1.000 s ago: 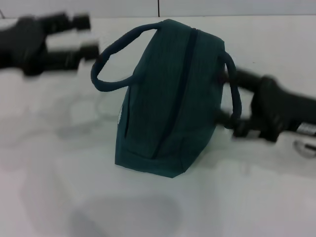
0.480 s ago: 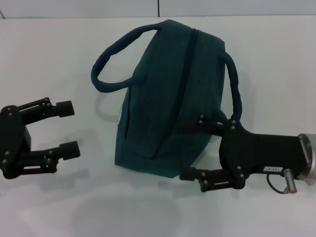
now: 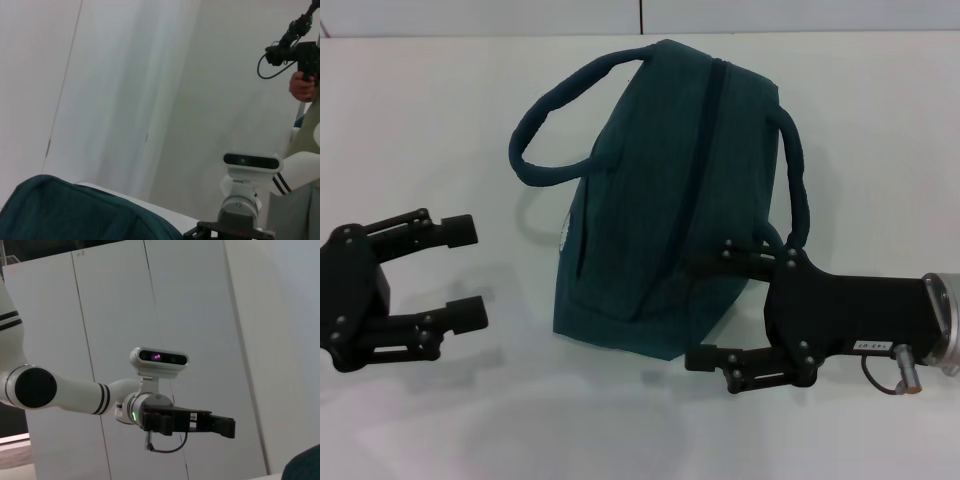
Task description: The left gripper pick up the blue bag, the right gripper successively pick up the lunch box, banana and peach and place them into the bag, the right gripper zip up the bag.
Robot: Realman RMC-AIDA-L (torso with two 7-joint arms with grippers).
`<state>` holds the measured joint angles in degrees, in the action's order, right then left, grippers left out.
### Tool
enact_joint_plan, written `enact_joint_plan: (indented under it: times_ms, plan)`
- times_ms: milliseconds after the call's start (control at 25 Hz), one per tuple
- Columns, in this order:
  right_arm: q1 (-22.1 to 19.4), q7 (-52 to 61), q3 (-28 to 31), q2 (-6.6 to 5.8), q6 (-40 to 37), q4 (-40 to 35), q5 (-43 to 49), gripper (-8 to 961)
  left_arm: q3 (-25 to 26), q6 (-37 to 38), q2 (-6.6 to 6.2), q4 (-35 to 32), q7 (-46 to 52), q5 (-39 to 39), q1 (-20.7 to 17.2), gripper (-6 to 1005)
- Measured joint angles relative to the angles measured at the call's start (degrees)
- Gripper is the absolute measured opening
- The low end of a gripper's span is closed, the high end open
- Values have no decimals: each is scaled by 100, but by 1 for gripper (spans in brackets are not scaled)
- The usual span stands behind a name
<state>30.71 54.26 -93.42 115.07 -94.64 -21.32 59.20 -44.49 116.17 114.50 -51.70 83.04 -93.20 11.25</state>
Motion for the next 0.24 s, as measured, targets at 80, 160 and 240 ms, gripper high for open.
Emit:
enact_joint_plan:
  times_ms: [80,160,240]
  plan:
    - [-6,-5,5,-17,9,-1,-8,870,-20,1,5,1,5,-17,27,875]
    - [-10,-5,8,-36,11,-3,-15,870,-48,2,9,2,13,-19,65,875]
    - [-18,-5,12,-60,13,-4,-25,870,-63,3,16,3,19,-21,104,875]
